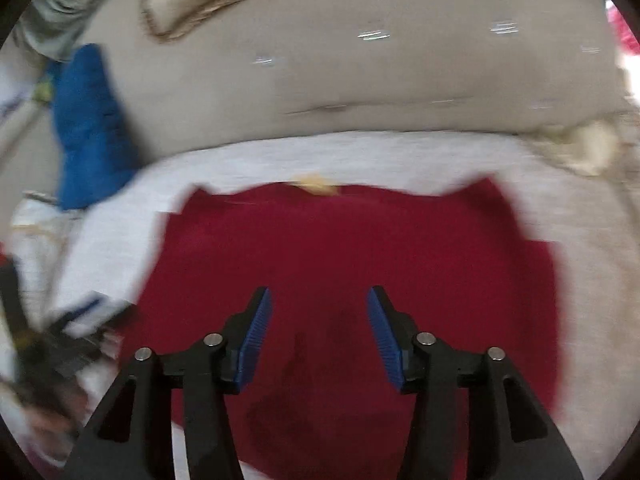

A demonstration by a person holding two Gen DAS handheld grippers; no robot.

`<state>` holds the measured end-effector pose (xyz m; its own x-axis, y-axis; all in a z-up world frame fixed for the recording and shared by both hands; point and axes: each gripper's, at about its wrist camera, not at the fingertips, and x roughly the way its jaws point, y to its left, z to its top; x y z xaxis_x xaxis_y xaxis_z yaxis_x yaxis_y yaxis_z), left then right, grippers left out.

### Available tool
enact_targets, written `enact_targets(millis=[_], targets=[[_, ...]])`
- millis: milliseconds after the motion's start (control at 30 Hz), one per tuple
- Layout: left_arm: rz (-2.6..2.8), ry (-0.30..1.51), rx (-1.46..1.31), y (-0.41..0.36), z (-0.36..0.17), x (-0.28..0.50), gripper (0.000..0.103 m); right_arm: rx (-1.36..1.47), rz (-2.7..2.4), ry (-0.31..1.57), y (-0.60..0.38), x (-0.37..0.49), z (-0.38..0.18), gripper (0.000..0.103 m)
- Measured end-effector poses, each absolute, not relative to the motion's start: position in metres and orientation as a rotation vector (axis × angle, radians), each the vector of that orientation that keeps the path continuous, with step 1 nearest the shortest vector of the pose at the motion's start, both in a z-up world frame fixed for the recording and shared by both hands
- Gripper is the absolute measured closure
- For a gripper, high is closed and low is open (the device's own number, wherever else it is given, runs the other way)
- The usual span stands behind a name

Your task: Fold small clothes

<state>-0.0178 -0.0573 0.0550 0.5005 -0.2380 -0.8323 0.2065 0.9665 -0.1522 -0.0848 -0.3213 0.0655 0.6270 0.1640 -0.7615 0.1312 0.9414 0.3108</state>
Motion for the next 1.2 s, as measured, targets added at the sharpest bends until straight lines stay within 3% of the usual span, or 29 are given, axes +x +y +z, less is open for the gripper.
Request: enact_targets(millis=[200,533,567,600,633,700,933,1000,1033,1067,1200], targets=[[-0.278,1.084,-0.153,-0.033,0.044,-0.021,0.011,0.384,0.203,0.981,-0.247,-0.011,0.062,0.066],[-0.264,1.106,-0.151,-0.035,0.041,-0.014,0.011,-0.009,0.201,1.138,-0.142,0.069,0.018,0.057],[-0.264,1.104,-0.150,-0.036,0.041,-0.014,0.011,-0.015,0.201,1.138,-0.142,0.070,0.017,0.060],[-0.264,1.101,-0.144,-0.037,0.041,-0.014,0.011,-0.018,0.197,1.131,-0.145,0.069,0.016,0.072],[-0.266,1.099,-0.136,-0.039,0.041,-0.013,0.011,-0.039,0.182,1.123,-0.146,0.068,0.016,0.094],[-0.278,1.091,-0.124,-0.044,0.041,-0.012,0.011,-0.034,0.191,1.096,-0.159,0.061,0.023,0.103],[-0.331,1.075,-0.094,-0.064,0.042,-0.013,0.011,0.230,0.274,0.989,-0.218,0.032,0.056,0.103],[-0.383,1.086,-0.089,-0.072,0.042,-0.016,0.027,0.261,0.277,0.979,-0.224,0.029,0.059,0.103],[-0.421,1.093,-0.093,-0.076,0.043,-0.018,0.055,0.279,0.279,0.979,-0.224,0.027,0.061,0.103],[-0.447,1.097,-0.102,-0.079,0.044,-0.018,0.069,0.296,0.287,0.984,-0.228,0.026,0.062,0.103],[-0.484,1.049,-0.130,-0.080,0.056,-0.024,0.073,0.252,0.281,0.975,-0.226,0.024,0.069,0.103]])
